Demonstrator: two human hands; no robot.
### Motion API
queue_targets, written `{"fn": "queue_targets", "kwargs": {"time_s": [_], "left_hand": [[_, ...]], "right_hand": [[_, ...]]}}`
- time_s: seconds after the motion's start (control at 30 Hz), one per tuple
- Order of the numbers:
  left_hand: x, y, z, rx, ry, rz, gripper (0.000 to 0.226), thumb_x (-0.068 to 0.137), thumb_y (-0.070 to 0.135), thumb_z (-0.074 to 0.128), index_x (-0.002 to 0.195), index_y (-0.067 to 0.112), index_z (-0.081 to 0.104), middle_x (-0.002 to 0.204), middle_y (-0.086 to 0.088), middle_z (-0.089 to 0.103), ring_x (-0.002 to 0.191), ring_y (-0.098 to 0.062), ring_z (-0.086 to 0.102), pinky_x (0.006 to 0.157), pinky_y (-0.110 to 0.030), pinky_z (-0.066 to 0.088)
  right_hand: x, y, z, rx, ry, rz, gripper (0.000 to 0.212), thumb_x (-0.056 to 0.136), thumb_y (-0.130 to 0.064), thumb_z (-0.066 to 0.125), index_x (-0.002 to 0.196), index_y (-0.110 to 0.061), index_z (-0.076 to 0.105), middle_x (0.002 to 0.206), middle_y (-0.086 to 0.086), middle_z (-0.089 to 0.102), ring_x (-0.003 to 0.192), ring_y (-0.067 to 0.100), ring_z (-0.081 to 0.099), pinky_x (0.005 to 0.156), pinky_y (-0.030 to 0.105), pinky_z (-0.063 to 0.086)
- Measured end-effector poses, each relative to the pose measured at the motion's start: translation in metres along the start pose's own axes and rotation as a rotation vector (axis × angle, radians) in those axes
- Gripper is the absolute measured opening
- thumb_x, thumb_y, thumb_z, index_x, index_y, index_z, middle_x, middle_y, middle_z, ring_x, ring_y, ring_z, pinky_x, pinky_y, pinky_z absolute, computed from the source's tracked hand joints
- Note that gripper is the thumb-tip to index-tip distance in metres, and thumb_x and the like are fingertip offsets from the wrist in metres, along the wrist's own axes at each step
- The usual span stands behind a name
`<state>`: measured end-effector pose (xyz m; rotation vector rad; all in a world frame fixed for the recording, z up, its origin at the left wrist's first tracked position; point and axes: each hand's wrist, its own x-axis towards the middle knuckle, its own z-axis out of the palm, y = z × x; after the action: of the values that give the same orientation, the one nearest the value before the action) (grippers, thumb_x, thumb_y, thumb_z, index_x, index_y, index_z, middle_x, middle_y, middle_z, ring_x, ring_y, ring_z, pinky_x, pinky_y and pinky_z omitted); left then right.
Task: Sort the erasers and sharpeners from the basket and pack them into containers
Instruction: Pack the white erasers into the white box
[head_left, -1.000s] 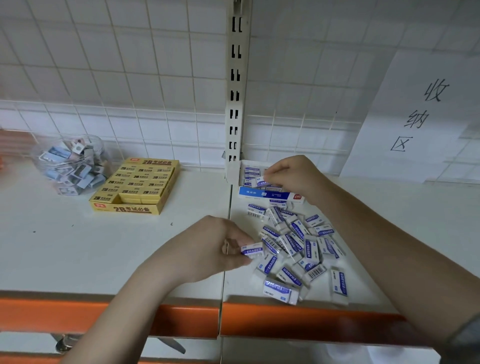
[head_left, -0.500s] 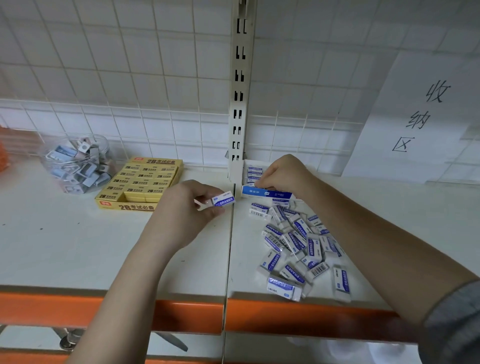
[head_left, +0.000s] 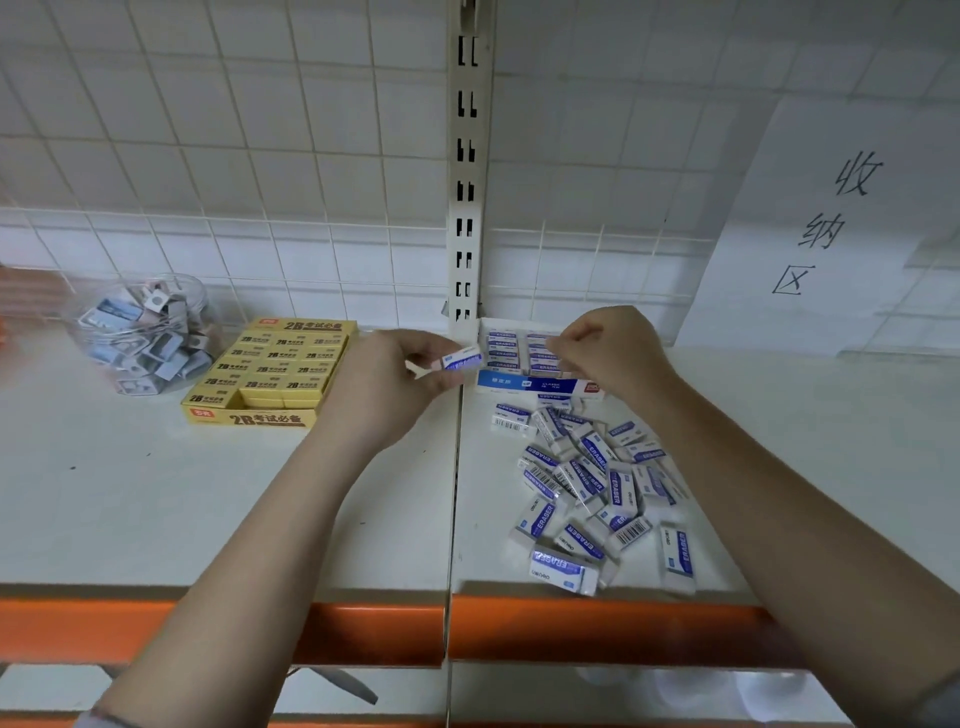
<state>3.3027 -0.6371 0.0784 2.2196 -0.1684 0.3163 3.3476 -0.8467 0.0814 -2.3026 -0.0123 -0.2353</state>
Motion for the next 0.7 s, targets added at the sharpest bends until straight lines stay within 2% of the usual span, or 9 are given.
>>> {"fn": "queue_targets", "kwargs": {"time_s": [0.1, 0.17, 0.23, 0.3, 0.43, 0.57, 0.63, 0.7], "left_hand": [[0.025, 0.01, 0.012, 0.055, -0.06, 0.068, 0.013, 0.081, 0.022, 0.072, 0.084, 0.033, 0.066, 0.071, 0.023, 0.057, 0.066, 0.006, 0.053, 0.054, -0.002, 0.035], [0.041, 0.018, 0.023, 0.11, -0.14, 0.107, 0.007, 0.082, 0.021, 0.071, 0.086, 0.026, 0.067, 0.078, 0.015, 0.062, 0.069, 0.001, 0.055, 0.055, -0.001, 0.038], [0.054, 0.023, 0.035, 0.168, -0.22, 0.126, 0.01, 0.08, 0.022, 0.072, 0.087, 0.017, 0.068, 0.087, 0.006, 0.067, 0.076, -0.007, 0.06, 0.063, -0.01, 0.047], [0.062, 0.027, 0.044, 0.195, -0.288, 0.122, 0.017, 0.076, 0.02, 0.076, 0.09, 0.01, 0.071, 0.088, 0.001, 0.069, 0.08, -0.013, 0.064, 0.07, -0.022, 0.053], [0.07, 0.032, 0.056, 0.212, -0.401, 0.148, 0.017, 0.074, 0.018, 0.078, 0.09, 0.013, 0.072, 0.08, 0.006, 0.065, 0.07, -0.003, 0.058, 0.058, -0.005, 0.041], [0.074, 0.033, 0.062, 0.22, -0.442, 0.135, 0.021, 0.074, 0.015, 0.077, 0.095, 0.011, 0.073, 0.083, 0.006, 0.064, 0.076, -0.006, 0.058, 0.065, -0.01, 0.04], [0.077, 0.032, 0.062, 0.228, -0.471, 0.125, 0.022, 0.076, 0.016, 0.076, 0.097, 0.013, 0.073, 0.084, 0.007, 0.064, 0.075, -0.004, 0.057, 0.06, -0.004, 0.038], [0.081, 0.03, 0.063, 0.248, -0.494, 0.104, 0.018, 0.079, 0.018, 0.074, 0.096, 0.014, 0.074, 0.087, 0.004, 0.068, 0.074, -0.005, 0.056, 0.059, -0.005, 0.038]], "right_hand": [[-0.018, 0.01, -0.022, -0.044, -0.032, -0.015, 0.007, 0.083, -0.021, 0.07, 0.079, -0.017, 0.069, 0.073, -0.001, 0.07, 0.072, 0.014, 0.068, 0.069, 0.027, 0.055], [-0.032, 0.017, -0.032, -0.048, -0.073, -0.015, 0.007, 0.083, -0.023, 0.07, 0.083, -0.016, 0.071, 0.072, -0.005, 0.069, 0.067, 0.003, 0.065, 0.065, 0.019, 0.048], [-0.047, 0.023, -0.038, -0.051, -0.09, -0.007, 0.006, 0.082, -0.026, 0.07, 0.082, -0.02, 0.071, 0.071, -0.01, 0.068, 0.058, -0.007, 0.06, 0.057, 0.009, 0.042], [-0.06, 0.03, -0.042, -0.022, -0.093, 0.019, 0.005, 0.082, -0.026, 0.07, 0.08, -0.022, 0.072, 0.072, -0.014, 0.068, 0.059, -0.01, 0.059, 0.059, 0.008, 0.042], [-0.076, 0.041, -0.049, 0.056, -0.067, 0.077, 0.004, 0.081, -0.025, 0.07, 0.078, -0.023, 0.072, 0.068, -0.011, 0.07, 0.07, 0.001, 0.065, 0.072, 0.023, 0.051], [-0.083, 0.046, -0.053, 0.1, -0.039, 0.098, 0.007, 0.082, -0.021, 0.07, 0.076, -0.024, 0.072, 0.067, -0.005, 0.071, 0.07, 0.008, 0.067, 0.071, 0.024, 0.051], [-0.084, 0.048, -0.053, 0.108, -0.028, 0.105, 0.01, 0.083, -0.022, 0.07, 0.073, -0.025, 0.071, 0.066, -0.005, 0.071, 0.07, 0.009, 0.068, 0.069, 0.023, 0.05], [-0.085, 0.049, -0.053, 0.116, -0.023, 0.114, 0.012, 0.083, -0.022, 0.07, 0.072, -0.026, 0.07, 0.066, -0.005, 0.071, 0.07, 0.009, 0.068, 0.068, 0.023, 0.05]]}}
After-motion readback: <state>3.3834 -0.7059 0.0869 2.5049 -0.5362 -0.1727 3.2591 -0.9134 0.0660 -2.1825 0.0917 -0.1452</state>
